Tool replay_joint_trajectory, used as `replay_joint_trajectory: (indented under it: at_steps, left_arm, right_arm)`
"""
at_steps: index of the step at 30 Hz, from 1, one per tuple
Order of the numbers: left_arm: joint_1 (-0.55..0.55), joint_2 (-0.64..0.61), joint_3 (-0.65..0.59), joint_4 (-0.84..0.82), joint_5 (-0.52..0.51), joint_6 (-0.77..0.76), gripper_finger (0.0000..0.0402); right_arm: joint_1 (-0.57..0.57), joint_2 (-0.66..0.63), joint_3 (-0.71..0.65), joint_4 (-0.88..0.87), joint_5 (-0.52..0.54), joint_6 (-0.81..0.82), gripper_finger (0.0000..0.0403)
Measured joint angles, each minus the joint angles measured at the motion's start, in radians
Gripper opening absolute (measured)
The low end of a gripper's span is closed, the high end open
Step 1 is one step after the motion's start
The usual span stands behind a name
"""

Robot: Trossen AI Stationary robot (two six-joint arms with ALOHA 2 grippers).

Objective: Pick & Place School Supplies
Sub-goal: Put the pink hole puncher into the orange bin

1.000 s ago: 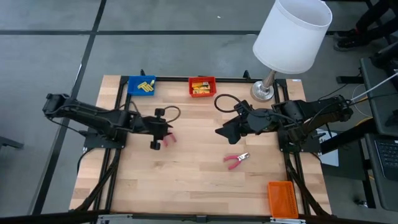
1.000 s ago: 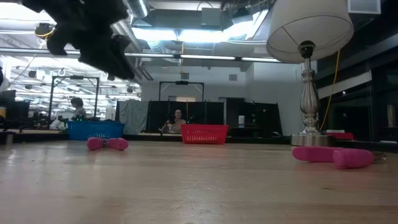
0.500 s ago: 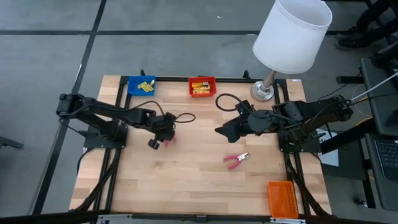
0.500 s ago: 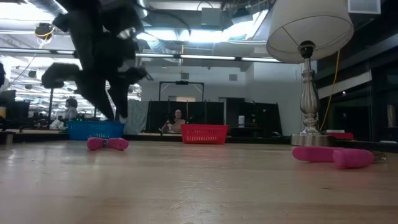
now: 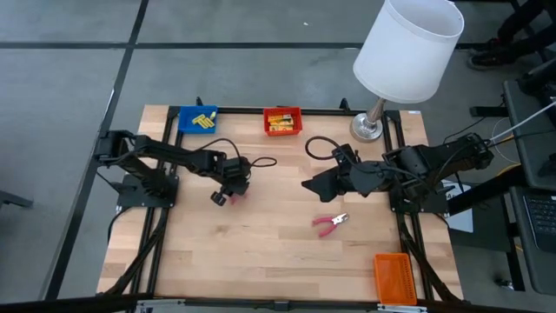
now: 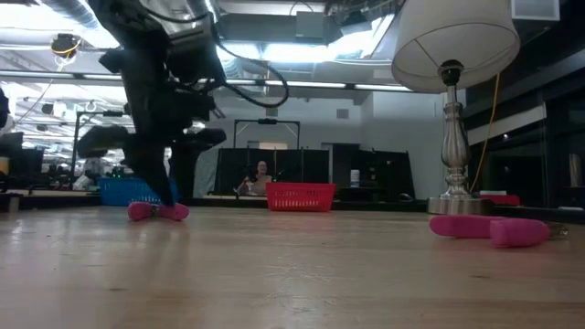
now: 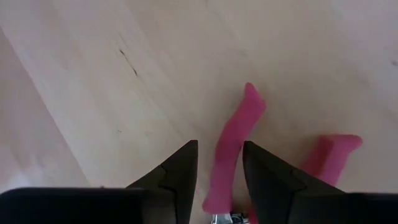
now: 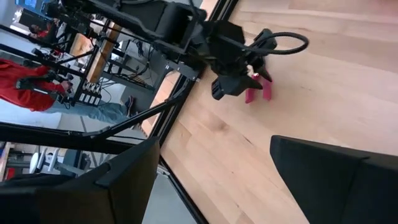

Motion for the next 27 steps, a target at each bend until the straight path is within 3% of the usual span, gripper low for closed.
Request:
replay_joint_trajectory:
  at_steps: [9, 15, 19, 22, 25, 27]
  left_arm:
    - [0.003, 0.058, 0.000, 0.015, 0.019, -0.023, 0.0114]
    - [0.019, 0.032, -0.001, 0.045, 0.018, -0.169, 0.0030]
    - [0.063, -0.052, 0.002, 0.088, 0.087, -0.340, 0.0030]
    - [0.129, -0.151, 0.029, 0.171, 0.210, -0.503, 0.0030]
    - [0.207, -0.250, 0.056, 0.348, 0.336, -0.735, 0.0030]
    - [0.255, -0.301, 0.067, 0.498, 0.364, -0.915, 0.0030]
  right_arm:
    - [0.019, 0.000, 0.000, 0.000, 0.018, 0.034, 0.0311]
    - [0.019, 0.000, 0.000, 0.010, 0.019, 0.022, 0.0311]
    - [0.040, -0.004, 0.000, 0.047, 0.005, -0.032, 0.0311]
    - [0.049, -0.015, 0.000, 0.096, -0.036, -0.073, 0.0311]
    - [0.051, -0.028, 0.000, 0.211, -0.054, -0.167, 0.0311]
    - [0.045, -0.033, 0.000, 0.297, -0.055, -0.251, 0.0311]
